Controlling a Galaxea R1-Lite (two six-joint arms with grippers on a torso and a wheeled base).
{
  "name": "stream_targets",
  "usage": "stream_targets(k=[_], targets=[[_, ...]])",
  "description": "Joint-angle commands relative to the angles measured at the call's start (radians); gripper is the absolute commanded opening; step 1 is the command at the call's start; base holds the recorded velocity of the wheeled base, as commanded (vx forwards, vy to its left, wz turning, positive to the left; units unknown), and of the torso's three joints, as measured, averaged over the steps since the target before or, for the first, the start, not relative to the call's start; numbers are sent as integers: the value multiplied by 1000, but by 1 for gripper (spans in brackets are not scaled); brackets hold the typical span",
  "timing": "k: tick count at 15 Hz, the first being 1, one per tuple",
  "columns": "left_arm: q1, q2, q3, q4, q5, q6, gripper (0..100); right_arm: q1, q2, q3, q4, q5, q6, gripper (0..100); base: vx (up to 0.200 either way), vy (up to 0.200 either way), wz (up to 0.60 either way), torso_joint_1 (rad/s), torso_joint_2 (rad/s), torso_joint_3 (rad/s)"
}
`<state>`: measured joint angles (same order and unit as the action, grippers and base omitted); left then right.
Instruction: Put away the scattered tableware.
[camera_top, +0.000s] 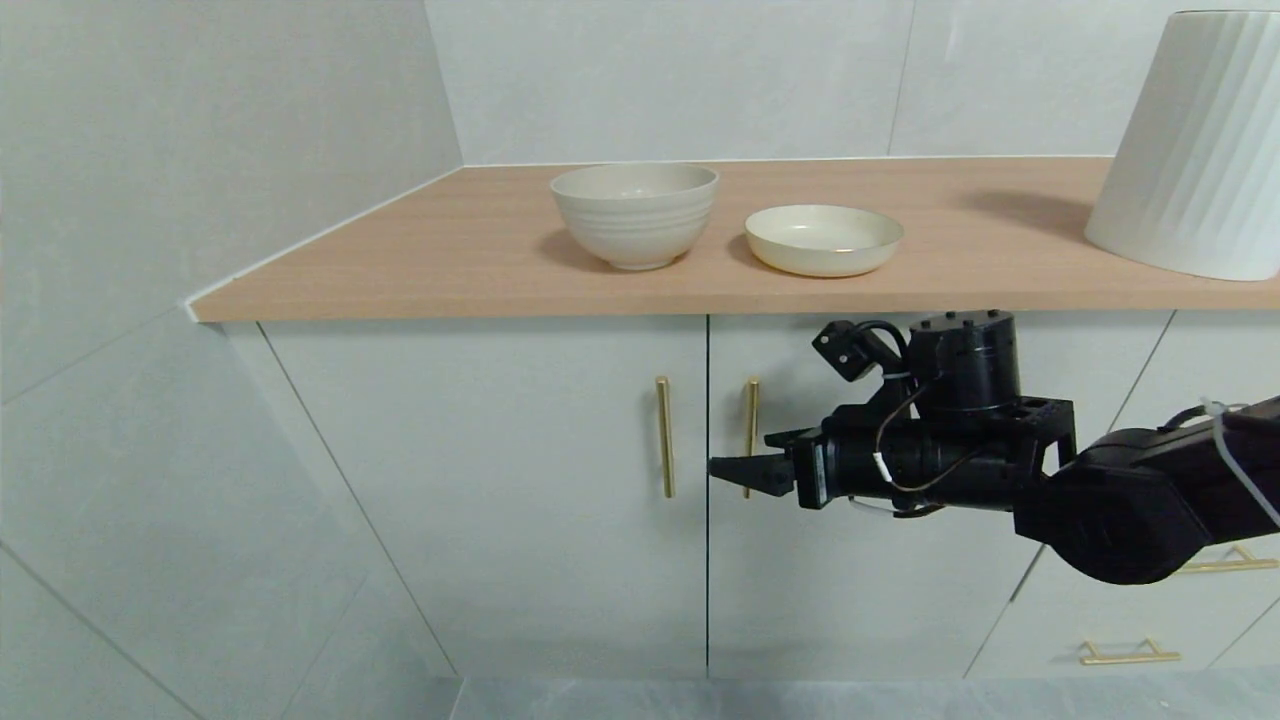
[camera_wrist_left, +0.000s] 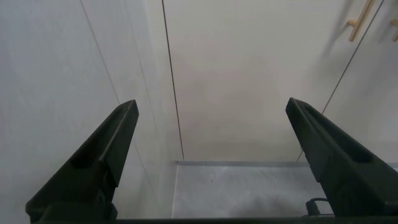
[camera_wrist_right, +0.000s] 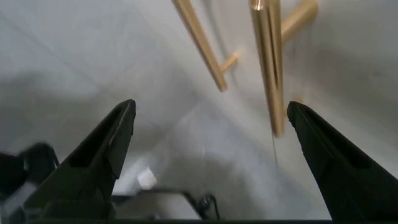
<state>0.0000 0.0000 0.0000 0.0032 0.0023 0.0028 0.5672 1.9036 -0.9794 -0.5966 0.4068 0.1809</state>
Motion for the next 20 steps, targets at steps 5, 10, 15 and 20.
stream_targets(k=[5, 10, 15, 20], targets=[[0, 2, 0, 0, 1, 0, 100, 3, 61, -1, -72, -26, 31, 100, 0, 0, 0, 0, 0, 0], [0, 2, 0, 0, 1, 0, 100, 6, 114, 1, -212, -56, 83, 100, 0, 0, 0, 0, 0, 0], [0, 2, 0, 0, 1, 0, 100, 48, 114, 2, -250, -56, 152, 100, 0, 0, 0, 0, 0, 0], [0, 2, 0, 0, 1, 0, 100, 79, 60, 47, -262, -49, 200, 100, 0, 0, 0, 0, 0, 0]])
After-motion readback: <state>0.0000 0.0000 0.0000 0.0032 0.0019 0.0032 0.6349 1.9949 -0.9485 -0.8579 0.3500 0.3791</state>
